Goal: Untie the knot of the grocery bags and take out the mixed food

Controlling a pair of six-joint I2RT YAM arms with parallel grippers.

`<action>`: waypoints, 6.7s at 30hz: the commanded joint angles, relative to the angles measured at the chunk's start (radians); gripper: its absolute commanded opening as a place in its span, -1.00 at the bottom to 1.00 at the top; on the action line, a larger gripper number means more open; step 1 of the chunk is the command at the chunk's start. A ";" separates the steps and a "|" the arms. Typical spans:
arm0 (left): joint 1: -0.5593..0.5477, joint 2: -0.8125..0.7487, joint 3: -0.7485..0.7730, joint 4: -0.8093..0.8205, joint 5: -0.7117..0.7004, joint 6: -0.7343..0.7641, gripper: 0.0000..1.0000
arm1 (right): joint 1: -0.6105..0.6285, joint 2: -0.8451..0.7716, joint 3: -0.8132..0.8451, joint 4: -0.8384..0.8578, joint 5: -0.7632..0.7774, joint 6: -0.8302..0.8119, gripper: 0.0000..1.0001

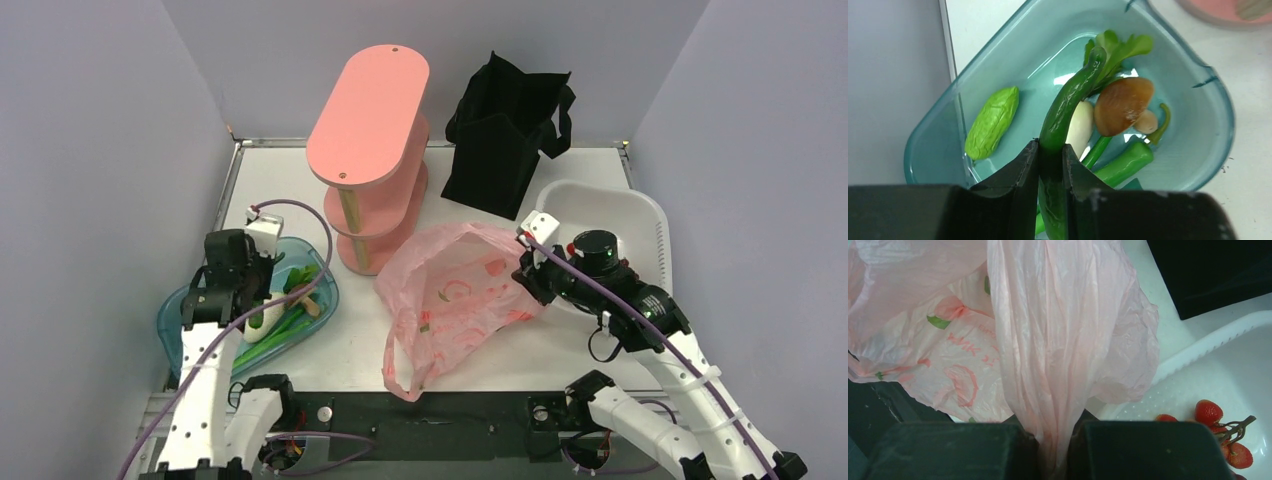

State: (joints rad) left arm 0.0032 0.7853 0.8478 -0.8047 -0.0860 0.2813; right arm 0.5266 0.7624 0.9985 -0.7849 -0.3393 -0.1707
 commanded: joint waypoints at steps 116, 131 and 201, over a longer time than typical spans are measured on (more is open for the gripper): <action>-0.139 0.245 0.697 0.089 0.105 -0.109 0.75 | -0.262 1.071 0.988 0.066 0.003 -0.503 -0.04; -0.142 0.296 0.748 0.130 0.185 -0.129 0.75 | -0.153 0.848 0.888 -0.119 -0.246 -0.565 -1.00; -1.319 0.260 -0.084 0.608 0.201 0.783 -0.73 | 0.072 0.043 0.134 0.053 -0.219 -0.095 0.10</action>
State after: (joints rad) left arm -1.3132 1.0557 0.7811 -0.1955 0.1131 1.1057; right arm 0.5964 0.8303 1.0588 -0.9821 -0.6182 -0.4412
